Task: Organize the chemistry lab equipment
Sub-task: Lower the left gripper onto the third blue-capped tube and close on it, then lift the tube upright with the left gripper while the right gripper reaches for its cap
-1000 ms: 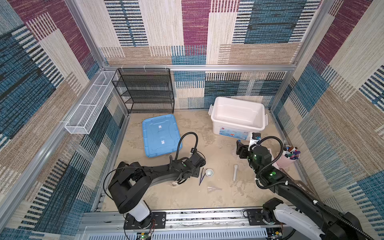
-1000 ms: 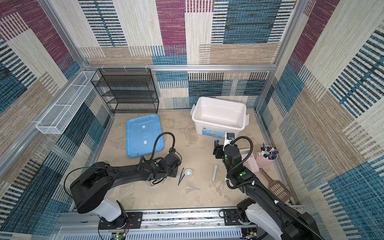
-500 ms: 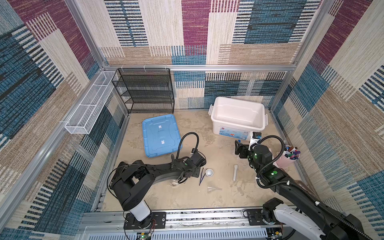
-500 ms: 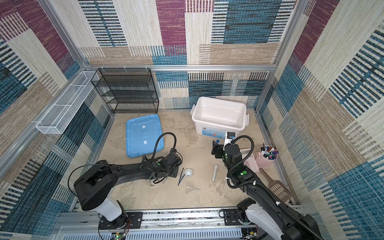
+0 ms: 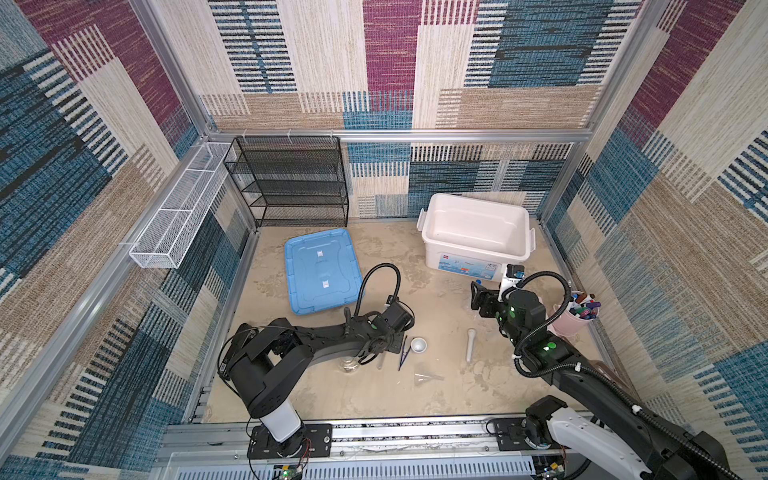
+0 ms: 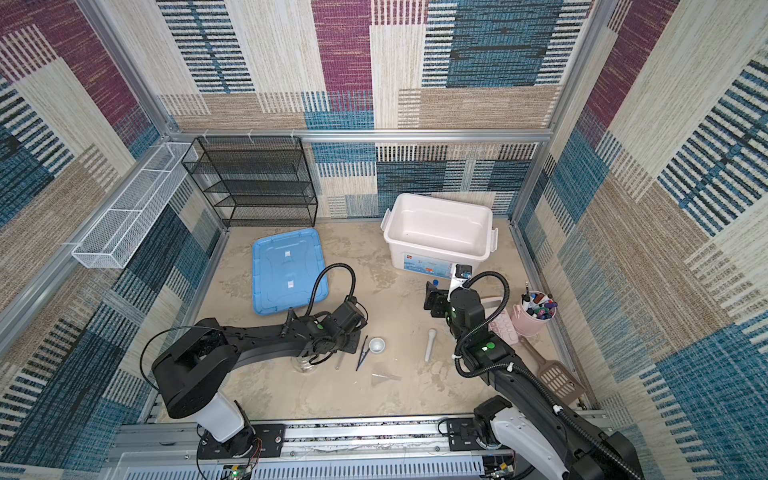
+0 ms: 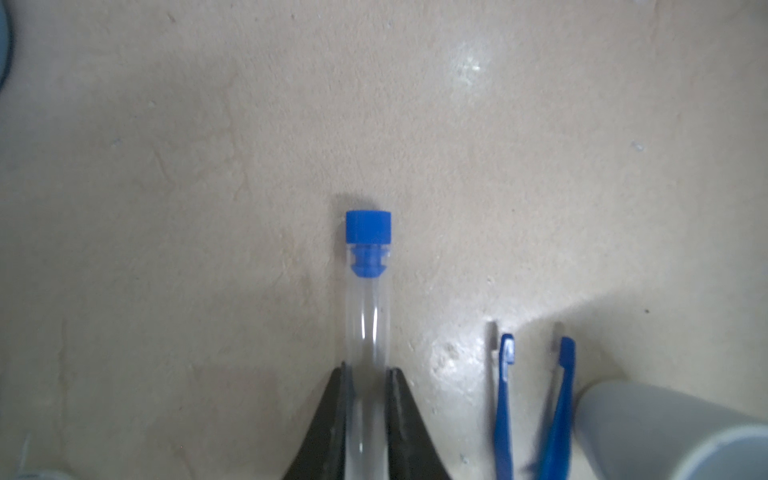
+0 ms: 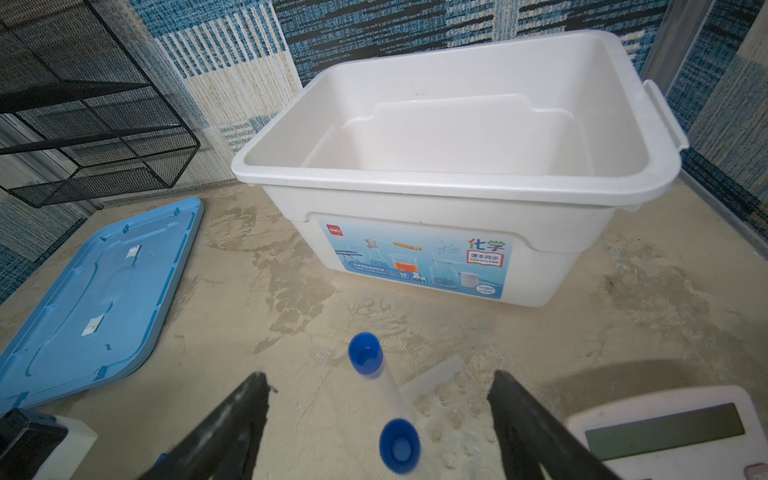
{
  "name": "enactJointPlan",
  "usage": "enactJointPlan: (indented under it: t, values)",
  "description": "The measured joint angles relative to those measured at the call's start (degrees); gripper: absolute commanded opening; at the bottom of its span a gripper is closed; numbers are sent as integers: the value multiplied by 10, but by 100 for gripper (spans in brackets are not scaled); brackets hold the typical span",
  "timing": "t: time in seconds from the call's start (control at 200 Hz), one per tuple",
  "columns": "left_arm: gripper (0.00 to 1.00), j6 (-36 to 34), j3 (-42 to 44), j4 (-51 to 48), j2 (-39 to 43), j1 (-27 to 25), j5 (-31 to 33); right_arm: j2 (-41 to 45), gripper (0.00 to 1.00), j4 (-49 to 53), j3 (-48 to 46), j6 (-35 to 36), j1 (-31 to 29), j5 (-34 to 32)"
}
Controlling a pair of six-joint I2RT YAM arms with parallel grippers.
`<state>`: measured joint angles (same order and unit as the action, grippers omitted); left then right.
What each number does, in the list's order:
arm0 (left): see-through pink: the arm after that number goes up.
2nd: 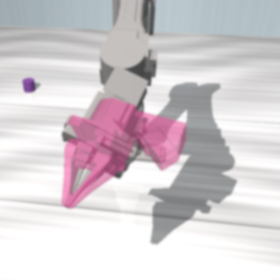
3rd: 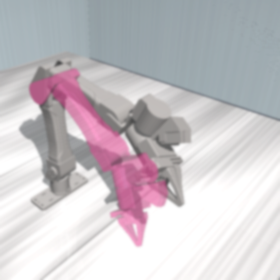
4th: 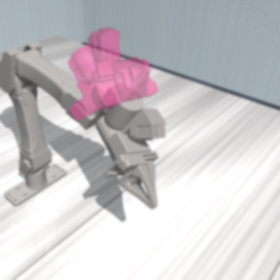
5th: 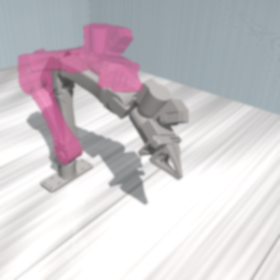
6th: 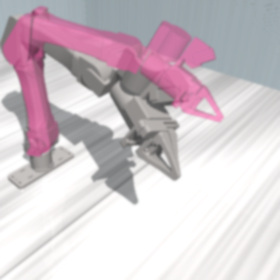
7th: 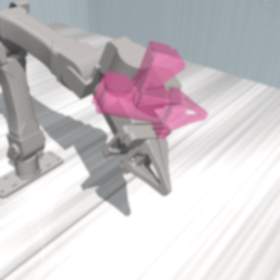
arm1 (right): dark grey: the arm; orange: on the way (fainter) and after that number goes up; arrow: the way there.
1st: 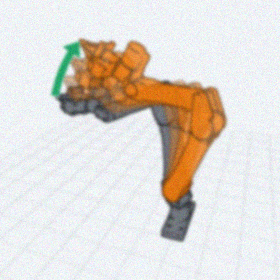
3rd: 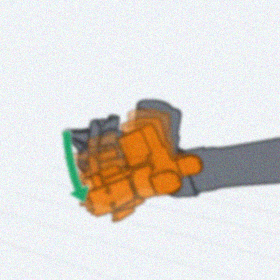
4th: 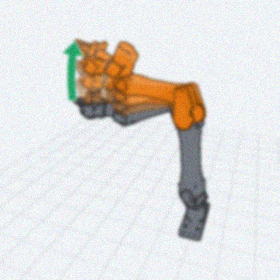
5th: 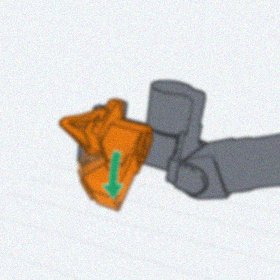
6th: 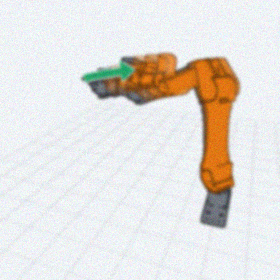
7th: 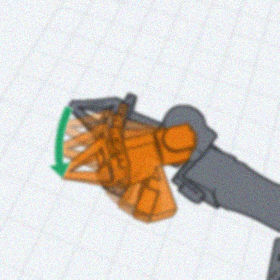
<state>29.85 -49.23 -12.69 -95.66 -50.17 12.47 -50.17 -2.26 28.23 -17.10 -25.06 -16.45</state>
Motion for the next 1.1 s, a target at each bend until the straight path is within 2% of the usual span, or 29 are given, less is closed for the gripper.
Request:
enactJointPlan:
  t: [0.331, 0.546, 0.836, 1.102]
  values:
    - [11, -12, 0, 3, 6, 0, -23, 10, 76, 2, 0, -7, 0, 15]
    - [11, -32, 2, 5, 51, -2, -23, 2, 70, 6, 14, -6, -1, 49]
    - [11, -77, 42, 56, 141, -6, -23, -8, 68, 3, 29, -6, -8, 110]
    - [11, -135, 61, 122, 178, -18, -29, -33, 65, -22, 30, -19, -20, 187]
